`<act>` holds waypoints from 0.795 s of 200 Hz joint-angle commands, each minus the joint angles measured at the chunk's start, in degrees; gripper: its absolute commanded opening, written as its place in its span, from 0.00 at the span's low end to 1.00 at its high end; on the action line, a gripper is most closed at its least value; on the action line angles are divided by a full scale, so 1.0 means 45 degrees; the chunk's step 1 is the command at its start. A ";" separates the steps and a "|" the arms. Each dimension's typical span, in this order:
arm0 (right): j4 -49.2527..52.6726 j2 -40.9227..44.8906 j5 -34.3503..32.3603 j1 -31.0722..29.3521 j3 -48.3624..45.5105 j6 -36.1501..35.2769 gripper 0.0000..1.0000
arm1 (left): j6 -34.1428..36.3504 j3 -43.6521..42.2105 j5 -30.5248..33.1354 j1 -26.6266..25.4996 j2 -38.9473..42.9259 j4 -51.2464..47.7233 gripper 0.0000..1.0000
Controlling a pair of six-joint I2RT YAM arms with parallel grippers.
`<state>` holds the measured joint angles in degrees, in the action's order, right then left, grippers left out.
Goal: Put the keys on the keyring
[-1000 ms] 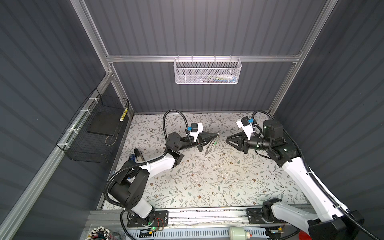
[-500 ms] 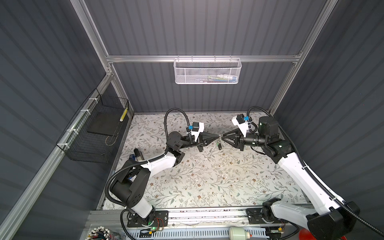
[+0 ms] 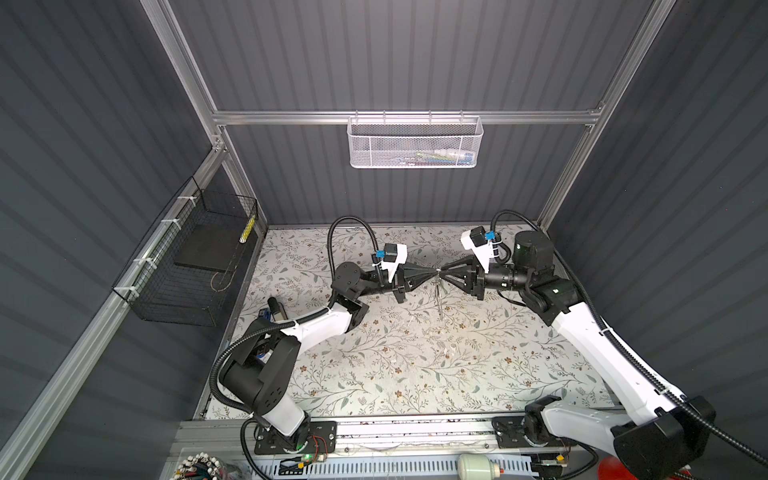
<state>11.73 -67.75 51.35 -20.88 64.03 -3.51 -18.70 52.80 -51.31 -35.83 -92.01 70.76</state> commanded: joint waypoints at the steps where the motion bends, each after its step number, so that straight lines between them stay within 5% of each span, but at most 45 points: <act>1: -0.0060 -0.0255 0.0572 -0.0142 0.0258 -0.0193 0.18 | -0.0197 0.0519 -0.0191 0.0034 -0.0023 0.0502 0.00; 42: 0.0710 -0.0293 0.0413 -0.0222 0.0407 -0.0725 0.00 | -0.0144 0.0555 -0.0250 0.0051 0.0031 0.0209 0.00; 60: 0.1368 -0.0022 -0.0020 -0.0213 0.0581 -0.1300 0.00 | 0.0652 0.0602 -0.0524 0.0112 0.0367 -0.1196 0.00; 80: 0.1645 0.0269 -0.0218 -0.0203 0.0627 -0.1623 0.00 | 0.2152 0.0779 -0.0753 0.0112 0.0910 -0.3726 0.06; 91: 0.1919 0.0294 -0.0202 -0.0195 0.0744 -0.1756 0.00 | 0.2960 0.0921 -0.0806 0.0131 0.1146 -0.5104 0.24; 99: 0.2184 0.0274 -0.0232 -0.0202 0.0846 -0.1794 0.00 | 0.3952 0.1082 -0.0822 0.0159 0.1442 -0.6488 0.45; 105: 0.2598 0.0237 -0.0304 -0.0185 0.0985 -0.1873 0.00 | 0.5181 0.1319 -0.0564 0.0199 0.1764 -0.7989 0.51; 126: 0.4966 -0.0282 -0.0655 -0.0182 0.2024 -0.2603 0.00 | 1.0513 0.3316 0.0532 0.0173 0.2387 -1.5064 0.45; 159: 0.8271 -0.1385 -0.1343 -0.0212 0.3825 -0.3440 0.00 | 1.3813 0.5297 0.1939 -0.0167 0.2180 -1.9241 0.32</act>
<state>35.92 -71.55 47.72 -21.45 76.53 -15.09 23.86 72.12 -48.12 -35.38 -82.96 8.99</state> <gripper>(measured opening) 0.042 0.350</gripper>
